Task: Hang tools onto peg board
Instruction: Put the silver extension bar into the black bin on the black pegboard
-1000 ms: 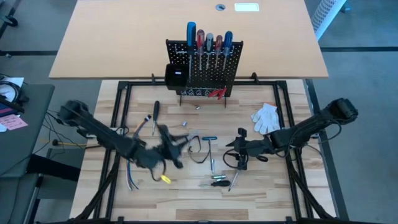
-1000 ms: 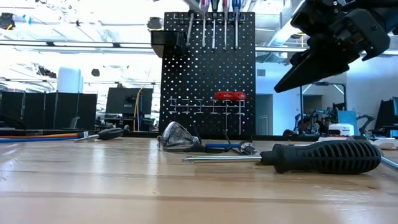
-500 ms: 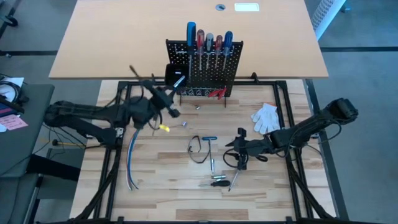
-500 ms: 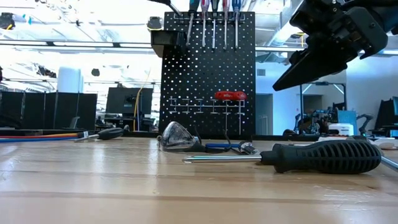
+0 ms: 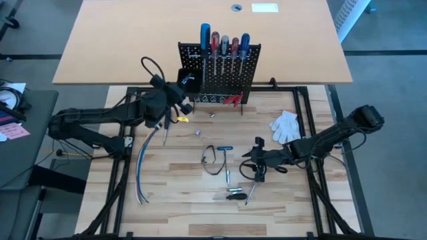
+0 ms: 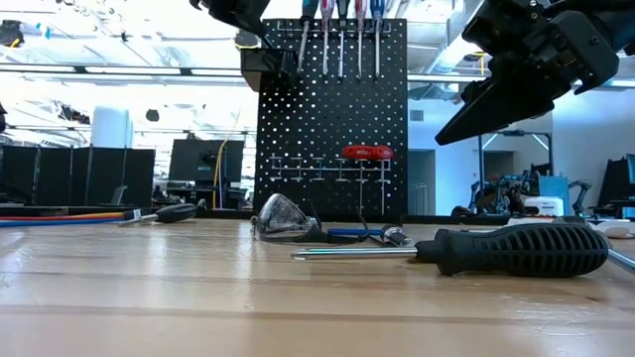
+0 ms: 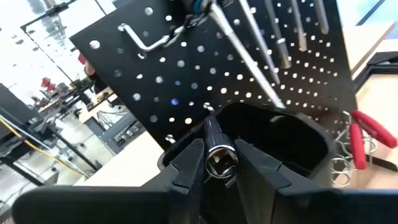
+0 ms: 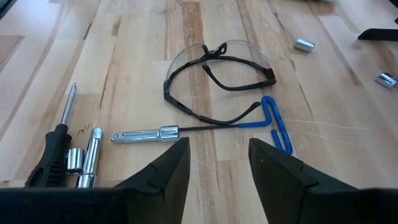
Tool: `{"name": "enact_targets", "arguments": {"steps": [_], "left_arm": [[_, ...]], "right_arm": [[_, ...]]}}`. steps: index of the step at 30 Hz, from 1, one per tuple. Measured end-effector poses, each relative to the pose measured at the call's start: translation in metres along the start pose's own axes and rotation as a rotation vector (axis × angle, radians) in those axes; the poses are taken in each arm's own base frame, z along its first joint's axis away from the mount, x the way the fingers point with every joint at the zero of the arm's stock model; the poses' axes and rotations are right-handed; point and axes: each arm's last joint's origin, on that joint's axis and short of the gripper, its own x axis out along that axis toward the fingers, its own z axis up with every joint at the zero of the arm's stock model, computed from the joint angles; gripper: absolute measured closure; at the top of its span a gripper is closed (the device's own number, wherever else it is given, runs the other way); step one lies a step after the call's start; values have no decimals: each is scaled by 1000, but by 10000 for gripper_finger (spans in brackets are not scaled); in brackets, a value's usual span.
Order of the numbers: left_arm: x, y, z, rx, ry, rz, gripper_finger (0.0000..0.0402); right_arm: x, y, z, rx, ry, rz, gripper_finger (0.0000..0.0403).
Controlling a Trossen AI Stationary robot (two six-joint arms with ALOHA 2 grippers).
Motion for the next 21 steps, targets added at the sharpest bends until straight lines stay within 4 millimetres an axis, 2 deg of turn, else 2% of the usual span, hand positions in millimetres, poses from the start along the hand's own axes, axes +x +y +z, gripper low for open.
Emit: {"name": "enact_targets", "arguments": {"steps": [14,21], "left_arm": [[0,3,3,11,-18,8,231],[-30,7,17,14,-122,-55,222]], "right_arm": [[0,0,0,-2,3,1,232],[-5,1,-6,-55,65,3,232]]}}
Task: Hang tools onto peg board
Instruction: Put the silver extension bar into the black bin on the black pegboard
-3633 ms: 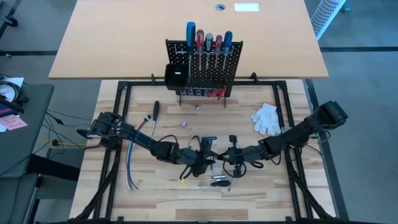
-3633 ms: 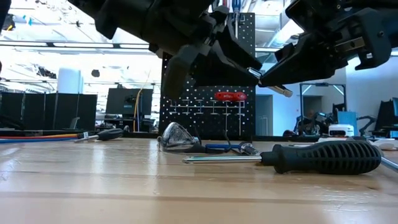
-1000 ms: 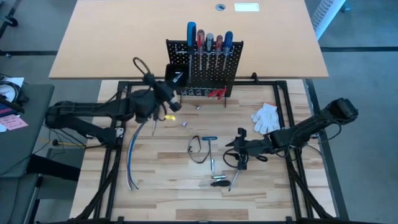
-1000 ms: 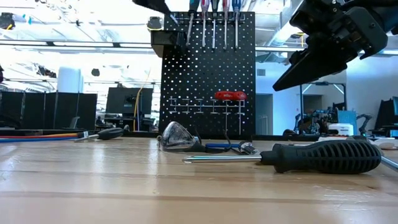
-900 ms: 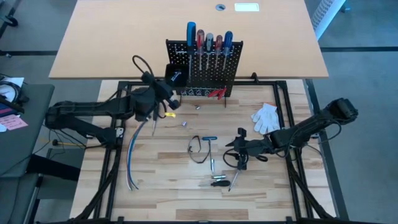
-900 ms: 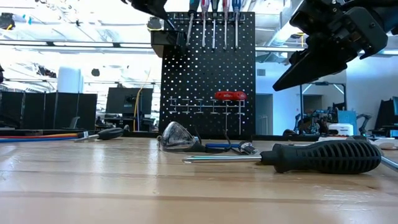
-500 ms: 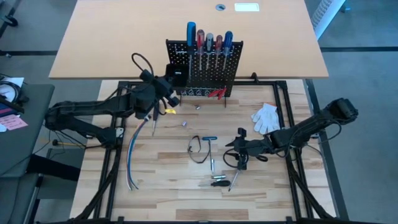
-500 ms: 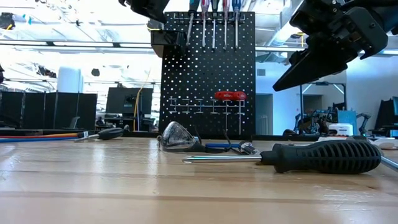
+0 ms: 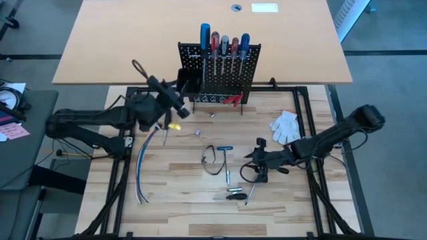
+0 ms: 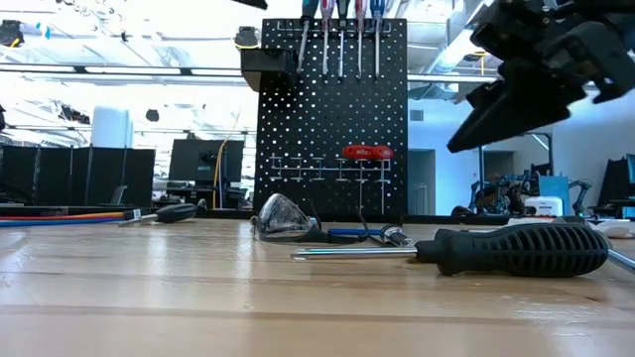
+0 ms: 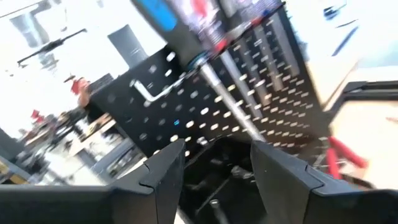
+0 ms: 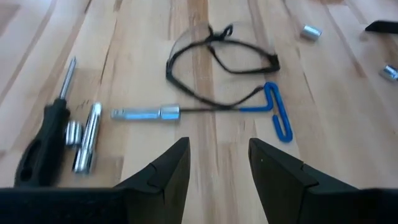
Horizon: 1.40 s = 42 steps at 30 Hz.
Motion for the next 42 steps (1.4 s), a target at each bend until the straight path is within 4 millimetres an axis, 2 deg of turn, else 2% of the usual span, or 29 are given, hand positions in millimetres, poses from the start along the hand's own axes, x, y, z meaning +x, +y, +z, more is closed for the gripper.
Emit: {"name": "enact_targets", "arguments": {"steps": [4,8,13,19,22,27,29,31,34,38,42], "left_arm": [[-24,-8,7,-3,-36,-65,227],[-45,-27,8,37,-26,-118,234],[-65,-66,-3,68,20,-238,245],[-74,-127,-23,103,77,-315,257],[-73,-161,-37,146,96,-330,260],[-65,-217,-64,194,107,-360,260],[-60,-235,-74,250,98,-432,260],[-53,-249,-84,264,93,-531,260],[-37,-260,-90,191,84,-693,260],[-19,-262,-92,125,64,-859,260],[-8,-259,-91,64,47,-936,260]], "right_arm": [[-5,-6,-11,55,118,-32,232],[-4,-13,-25,182,257,-105,232],[9,-12,-40,210,374,-161,232],[29,-7,-52,194,424,-186,234],[33,-9,-55,190,455,-203,252],[36,-12,-56,150,469,-194,317],[36,-12,-56,120,469,-187,341],[37,-12,-56,84,455,-175,344],[38,-8,-57,34,401,-154,344],[34,-4,-60,4,271,-107,344],[29,1,-55,20,120,-19,344]]}}
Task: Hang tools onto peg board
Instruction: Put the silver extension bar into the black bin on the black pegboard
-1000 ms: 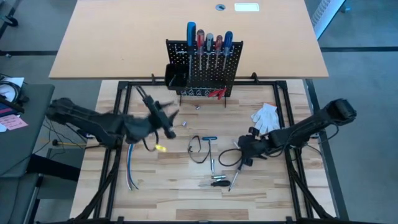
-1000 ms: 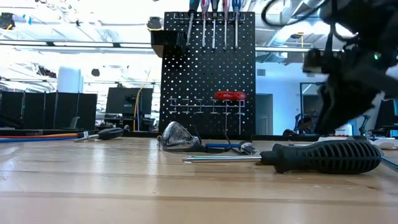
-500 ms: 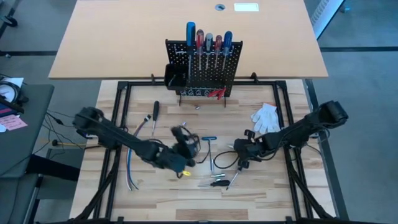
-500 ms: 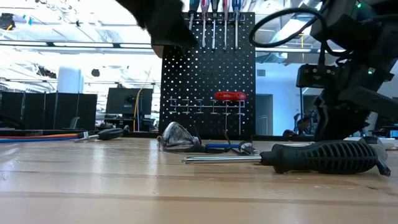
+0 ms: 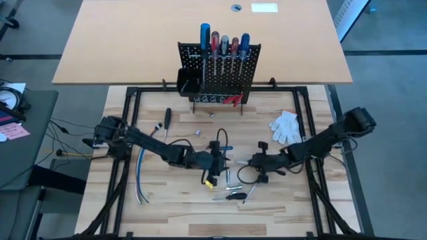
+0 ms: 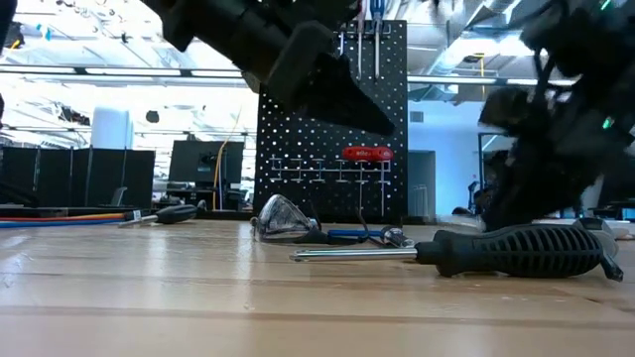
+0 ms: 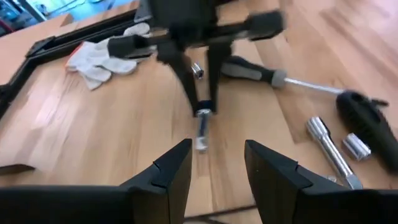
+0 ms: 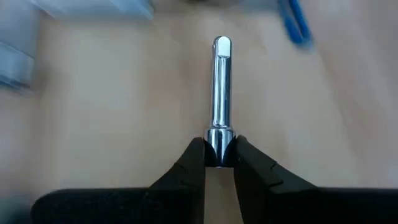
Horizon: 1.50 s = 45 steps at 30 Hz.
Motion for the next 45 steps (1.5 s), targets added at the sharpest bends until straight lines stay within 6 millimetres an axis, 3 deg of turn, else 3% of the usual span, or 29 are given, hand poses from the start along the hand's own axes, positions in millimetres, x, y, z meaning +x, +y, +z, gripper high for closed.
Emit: {"name": "enact_targets", "arguments": {"steps": [8,14,21,27,37,45], "left_arm": [[1,2,7,-46,-82,-44,260],[1,3,9,63,-112,-47,239],[21,-5,-5,76,-91,-36,217],[23,-5,-3,65,-99,-29,258],[21,-10,-3,68,-92,-37,371],[21,-11,-3,71,-93,-36,372]], "right_arm": [[-11,13,23,-20,-204,71,344],[-14,20,39,-32,-243,85,344],[-16,23,44,-39,-259,96,344],[-16,23,43,-45,-246,91,344],[-16,23,42,-43,-240,87,345],[-16,23,42,-44,-239,87,345]]}}
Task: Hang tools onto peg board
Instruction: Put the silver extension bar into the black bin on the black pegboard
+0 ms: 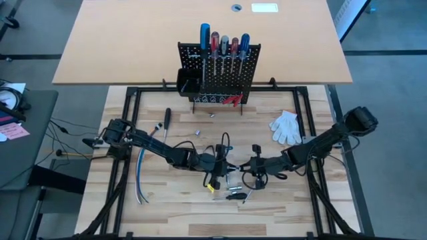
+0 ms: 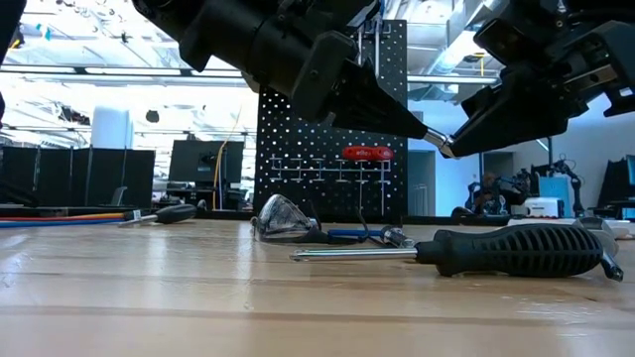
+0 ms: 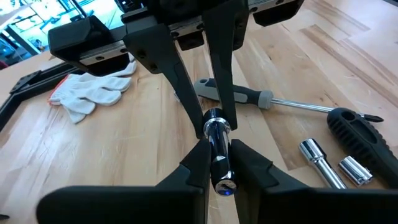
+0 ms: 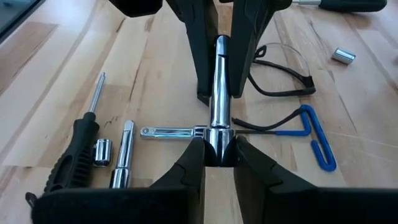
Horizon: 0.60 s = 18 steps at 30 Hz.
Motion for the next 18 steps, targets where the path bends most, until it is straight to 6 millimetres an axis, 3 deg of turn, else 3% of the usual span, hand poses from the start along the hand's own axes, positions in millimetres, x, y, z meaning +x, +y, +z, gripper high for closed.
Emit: {"name": "enact_targets", "arguments": {"steps": [8,13,18], "left_arm": [[0,0,0,-4,-1,0,372],[-3,-6,2,14,19,37,372],[-28,-19,20,90,76,171,372]], "right_arm": [[0,0,0,3,4,0,335],[-1,-8,-5,85,67,-83,241],[-11,-26,-13,160,264,-242,166]]}}
